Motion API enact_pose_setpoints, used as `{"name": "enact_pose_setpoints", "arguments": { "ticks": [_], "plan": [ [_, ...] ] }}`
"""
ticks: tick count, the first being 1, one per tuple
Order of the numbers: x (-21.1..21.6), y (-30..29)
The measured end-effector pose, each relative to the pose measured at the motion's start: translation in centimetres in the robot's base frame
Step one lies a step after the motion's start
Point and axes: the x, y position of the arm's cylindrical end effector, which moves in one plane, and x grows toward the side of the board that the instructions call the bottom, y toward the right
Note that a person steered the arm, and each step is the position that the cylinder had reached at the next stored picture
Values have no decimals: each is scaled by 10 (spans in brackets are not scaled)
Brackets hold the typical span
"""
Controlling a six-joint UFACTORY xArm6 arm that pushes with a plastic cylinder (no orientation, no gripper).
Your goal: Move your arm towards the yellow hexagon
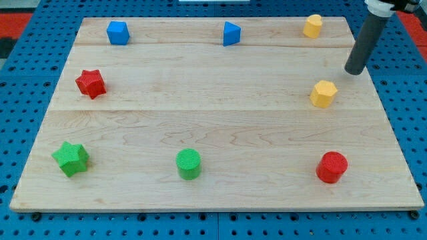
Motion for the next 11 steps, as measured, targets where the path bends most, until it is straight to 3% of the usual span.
{"name": "enact_pose_setpoints", "arguments": {
  "ticks": [2,4,5,7,11],
  "plan": [
    [1,82],
    [96,54],
    [113,-5],
    [79,-37],
    [71,-41]
  ]
}}
